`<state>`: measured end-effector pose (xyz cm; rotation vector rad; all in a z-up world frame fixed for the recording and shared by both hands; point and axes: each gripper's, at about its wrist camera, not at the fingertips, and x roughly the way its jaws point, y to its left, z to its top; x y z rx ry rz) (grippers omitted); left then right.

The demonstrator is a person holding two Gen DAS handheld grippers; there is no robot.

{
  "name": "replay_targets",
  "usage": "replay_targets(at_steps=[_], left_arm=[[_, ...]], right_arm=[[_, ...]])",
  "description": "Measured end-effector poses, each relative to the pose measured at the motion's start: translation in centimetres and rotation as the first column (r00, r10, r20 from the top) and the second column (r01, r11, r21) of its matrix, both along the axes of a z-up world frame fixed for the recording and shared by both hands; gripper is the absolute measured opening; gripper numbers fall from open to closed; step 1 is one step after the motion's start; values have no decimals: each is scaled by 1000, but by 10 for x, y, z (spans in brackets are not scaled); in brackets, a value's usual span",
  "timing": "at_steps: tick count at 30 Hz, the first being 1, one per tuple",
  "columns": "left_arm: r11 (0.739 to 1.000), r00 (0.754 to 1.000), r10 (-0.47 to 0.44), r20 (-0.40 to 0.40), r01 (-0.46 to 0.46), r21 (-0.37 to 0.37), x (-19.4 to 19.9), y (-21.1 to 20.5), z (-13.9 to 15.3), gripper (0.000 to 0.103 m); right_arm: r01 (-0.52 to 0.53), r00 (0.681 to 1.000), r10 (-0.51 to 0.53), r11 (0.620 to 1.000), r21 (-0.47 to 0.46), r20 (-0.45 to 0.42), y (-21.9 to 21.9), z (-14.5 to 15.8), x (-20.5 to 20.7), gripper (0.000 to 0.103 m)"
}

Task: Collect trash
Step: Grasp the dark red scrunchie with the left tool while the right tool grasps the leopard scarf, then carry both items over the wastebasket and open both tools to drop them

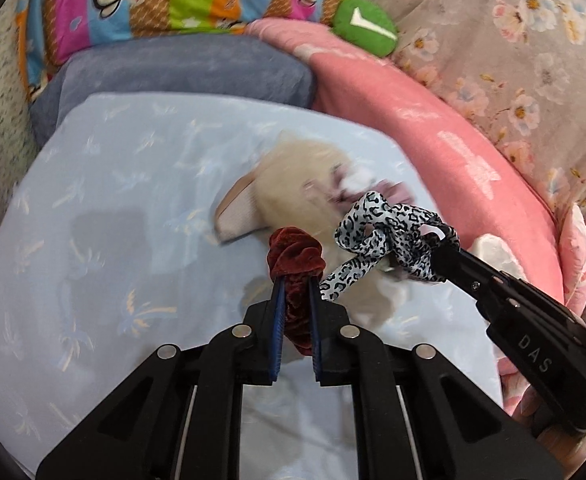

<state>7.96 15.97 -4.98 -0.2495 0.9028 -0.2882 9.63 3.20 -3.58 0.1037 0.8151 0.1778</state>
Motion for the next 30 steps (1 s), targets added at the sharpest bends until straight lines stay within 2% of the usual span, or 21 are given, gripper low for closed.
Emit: replay_targets(at_steps=[6,13,21,28,30], left_arm=[[997,990,-82,113,81,14,-8,-41,45,11],[979,958,-203,201,201,29,-15,-108,78,11],[940,911,-340,234,337,53,-17,-193,89,11],[903,876,-428,224,422,76,-18,-249,84,12],[893,868,-448,215,444,74,-16,-260,82,12]], right_arm=[[103,988,-106,994,30,112,-58,53,-24,3],[257,943,-259,966,40,208,-141,87,-53,3],[415,888,-416,909,50,196,-226,80,-79,3],[480,860,-482,876,54,167,-270,64,-87,4],[492,854,-495,868,60,159,-281,60,-87,7]])
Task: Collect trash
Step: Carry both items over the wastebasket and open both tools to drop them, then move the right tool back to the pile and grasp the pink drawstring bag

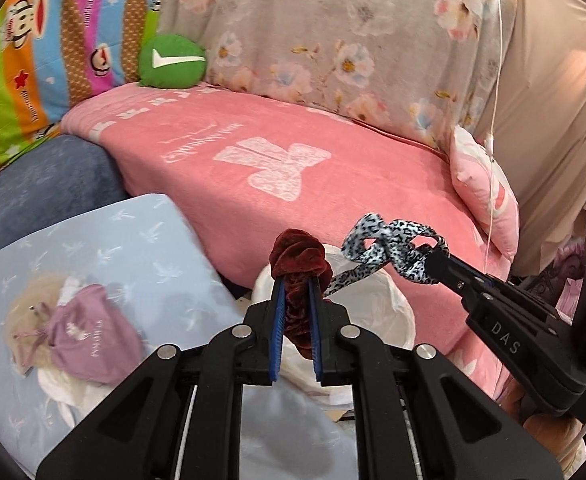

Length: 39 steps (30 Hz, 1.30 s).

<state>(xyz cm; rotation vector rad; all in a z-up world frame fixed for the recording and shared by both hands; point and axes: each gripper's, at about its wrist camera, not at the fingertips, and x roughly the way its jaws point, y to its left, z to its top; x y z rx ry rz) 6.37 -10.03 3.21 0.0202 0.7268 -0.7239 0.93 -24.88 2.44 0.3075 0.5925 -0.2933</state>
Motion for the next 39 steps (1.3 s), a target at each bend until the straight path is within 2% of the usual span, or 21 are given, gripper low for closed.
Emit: replay_targets(at_steps=[4,7,9,11,20,30,33,39], left_arm=[[1000,1000,-21,-11,21,8,4,-19,-4,14],[999,1000,-25,-16,26,24,7,-30,-8,21],[999,999,-23,-25,24,29,10,-35,-10,49],[1000,1000,-4,-16,5,26,10,-35,-10,57],[999,999,38,-20,-38,30,14,-24,-9,57],[995,995,95,-22,-94,21,14,1,-8,57],[993,993,118,-23,-118,21,15,12,-8,57],[987,986,162,-29,-161,20,15,34,-11,58]], right_arm=[[23,1000,-23,1000,16,-4,-14,-6,3,11],[35,999,-34,999,24,-2,-22,-9,5,25],[42,999,-42,999,22,4,-24,-9,3,36],[47,999,-47,999,21,9,-25,-9,1,38],[51,998,-51,999,15,21,-24,-4,-3,41],[-6,1000,6,1000,2,21,7,-1,-2,42],[-21,999,21,1000,-5,25,17,1,-2,48],[-59,998,59,998,-10,19,37,1,0,50]])
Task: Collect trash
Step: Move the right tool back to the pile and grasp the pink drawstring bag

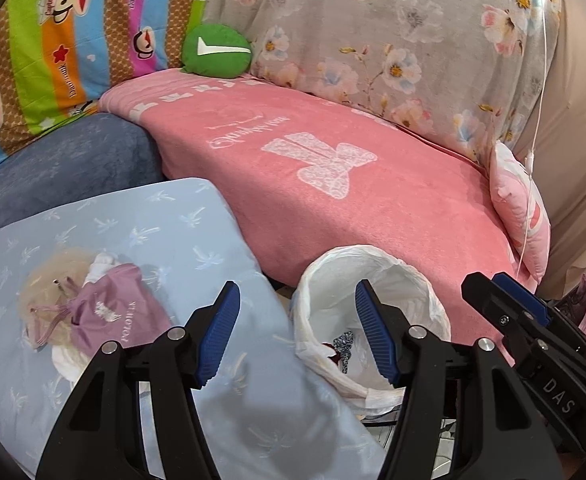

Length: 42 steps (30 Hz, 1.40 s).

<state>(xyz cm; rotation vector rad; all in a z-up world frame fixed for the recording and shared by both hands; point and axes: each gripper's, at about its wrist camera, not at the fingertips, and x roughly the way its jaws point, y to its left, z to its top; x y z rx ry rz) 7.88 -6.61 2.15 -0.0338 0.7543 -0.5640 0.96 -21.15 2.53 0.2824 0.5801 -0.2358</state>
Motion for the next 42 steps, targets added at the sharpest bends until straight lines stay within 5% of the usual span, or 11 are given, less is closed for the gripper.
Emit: replay_targets(at_steps=[22,42], left_arm=[[981,981,192,-39,-193,-7,7,98,-18,78],[910,899,410,-155,-414,10,30,213,-66,81]], right_arm=[[-185,981,183,982,-25,-61,98,-15,24,62],[-350,922,345,937,1,-177,196,-75,83,66]])
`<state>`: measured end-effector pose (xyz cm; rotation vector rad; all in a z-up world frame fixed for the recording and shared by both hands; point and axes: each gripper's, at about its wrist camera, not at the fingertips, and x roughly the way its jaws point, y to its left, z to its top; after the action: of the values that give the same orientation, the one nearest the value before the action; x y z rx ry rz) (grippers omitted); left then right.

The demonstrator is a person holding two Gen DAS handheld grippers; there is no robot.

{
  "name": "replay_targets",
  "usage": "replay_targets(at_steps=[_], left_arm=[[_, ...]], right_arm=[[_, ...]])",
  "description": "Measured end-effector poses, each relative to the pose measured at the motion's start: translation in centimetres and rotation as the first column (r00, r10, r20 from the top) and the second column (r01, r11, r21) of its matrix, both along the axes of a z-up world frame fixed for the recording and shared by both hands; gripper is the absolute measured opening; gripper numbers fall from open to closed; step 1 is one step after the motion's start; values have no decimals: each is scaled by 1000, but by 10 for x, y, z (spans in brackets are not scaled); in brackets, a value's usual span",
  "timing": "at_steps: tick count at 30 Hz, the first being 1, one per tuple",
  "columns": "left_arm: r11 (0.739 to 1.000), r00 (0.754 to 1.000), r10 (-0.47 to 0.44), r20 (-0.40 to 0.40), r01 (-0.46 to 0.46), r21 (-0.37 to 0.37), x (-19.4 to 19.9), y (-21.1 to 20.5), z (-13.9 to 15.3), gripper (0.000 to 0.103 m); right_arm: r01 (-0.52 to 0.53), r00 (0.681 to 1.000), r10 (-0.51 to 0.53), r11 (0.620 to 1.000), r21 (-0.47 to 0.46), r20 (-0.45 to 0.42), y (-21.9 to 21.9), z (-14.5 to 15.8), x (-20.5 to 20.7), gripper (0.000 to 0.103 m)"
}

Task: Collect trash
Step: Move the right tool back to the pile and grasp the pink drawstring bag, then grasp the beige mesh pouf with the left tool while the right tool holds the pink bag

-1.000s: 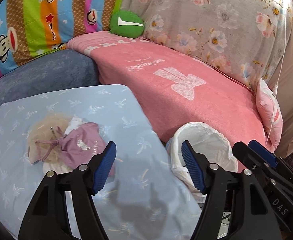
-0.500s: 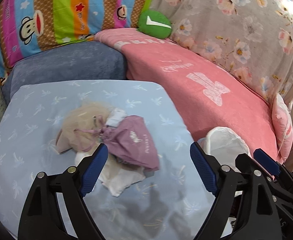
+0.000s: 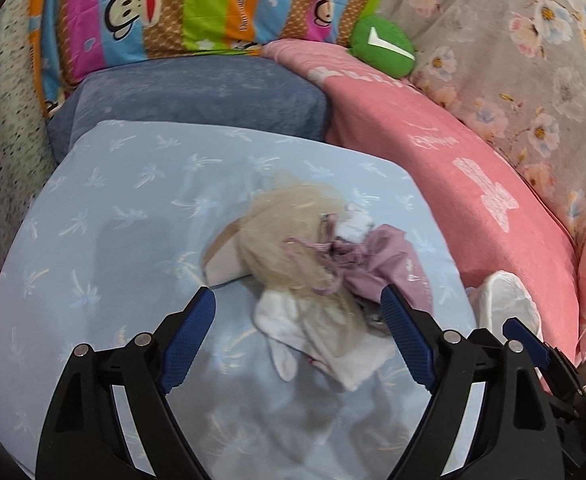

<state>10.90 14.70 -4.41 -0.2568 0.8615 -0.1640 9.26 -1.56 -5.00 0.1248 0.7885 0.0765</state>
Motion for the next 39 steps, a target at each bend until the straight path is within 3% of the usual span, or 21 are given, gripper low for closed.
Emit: replay_targets(at_steps=[17,18,21,23,31,32,34,36,39], left_arm=[[997,996,70,-64,-71,-21,34,38,-26,81],[997,996,66,-65,-67,-24,37,38,-27,81],[998,996,52,-69,-54,-32,45,33,-29,81],[998,997,43,-71,-46,-41,49,29,-30,81],[998,997,-8,-72,4,-62,71,5,-34,80],[998,997,-10,-70,6,-55,74,2,-35,78],[999,997,-27,-76,23,-46,79,-4,-38,61],[998,995,-39,-90,35,-44,83,-8,-40,29],[998,995,-47,-83,43,-50,80,-6,-35,11]], right_arm=[[-12,998,14,999,39,-57,39,-29,86,65],[-15,998,18,999,45,-66,40,-32,89,62],[-23,996,28,998,62,-83,38,-36,91,15],[-12,997,17,997,71,-73,33,-34,88,3],[40,999,-44,990,136,26,5,1,61,1],[44,998,-49,990,136,35,2,5,59,1],[46,998,-52,991,127,45,-1,11,55,1],[45,997,-52,991,124,53,-4,16,51,1],[46,996,-55,991,126,67,-11,24,44,1]])
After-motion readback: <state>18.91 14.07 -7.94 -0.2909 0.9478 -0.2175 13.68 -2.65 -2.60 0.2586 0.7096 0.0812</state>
